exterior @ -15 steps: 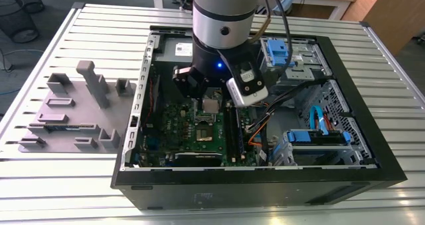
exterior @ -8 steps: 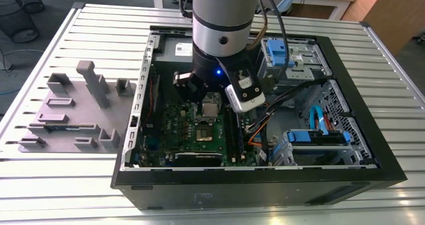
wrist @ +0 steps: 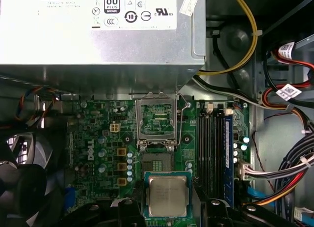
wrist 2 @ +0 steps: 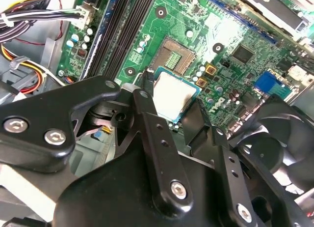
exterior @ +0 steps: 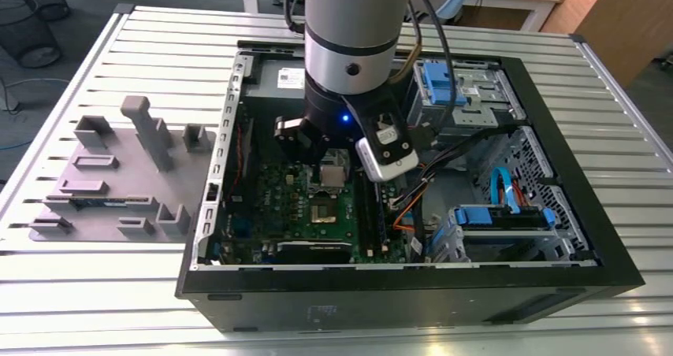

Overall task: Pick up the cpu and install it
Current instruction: 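Place the cpu into insertion slot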

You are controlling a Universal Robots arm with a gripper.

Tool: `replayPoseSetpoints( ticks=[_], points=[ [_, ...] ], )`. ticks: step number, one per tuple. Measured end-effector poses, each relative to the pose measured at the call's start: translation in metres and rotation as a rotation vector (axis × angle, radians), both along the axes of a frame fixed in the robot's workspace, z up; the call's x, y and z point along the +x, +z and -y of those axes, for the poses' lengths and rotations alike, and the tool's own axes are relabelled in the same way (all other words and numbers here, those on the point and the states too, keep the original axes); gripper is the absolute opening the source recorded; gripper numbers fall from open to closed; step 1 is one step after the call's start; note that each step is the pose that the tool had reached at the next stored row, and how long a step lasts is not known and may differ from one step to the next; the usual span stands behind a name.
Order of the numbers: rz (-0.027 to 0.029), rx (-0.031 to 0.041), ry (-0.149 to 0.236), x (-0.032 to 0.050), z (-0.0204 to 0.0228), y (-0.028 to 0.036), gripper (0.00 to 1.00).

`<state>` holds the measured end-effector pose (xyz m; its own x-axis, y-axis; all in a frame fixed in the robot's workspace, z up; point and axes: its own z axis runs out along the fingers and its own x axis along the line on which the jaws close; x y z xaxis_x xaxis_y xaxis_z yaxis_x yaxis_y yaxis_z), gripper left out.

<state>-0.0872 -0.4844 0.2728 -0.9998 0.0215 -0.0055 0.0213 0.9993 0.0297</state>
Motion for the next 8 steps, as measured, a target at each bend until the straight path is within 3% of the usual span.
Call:
replayPoseSetpoints(
  ticks=[8],
  points=[
    [0.0,-0.0011,0.0,0.0,0.0,-0.0009,0.47]
  ],
)
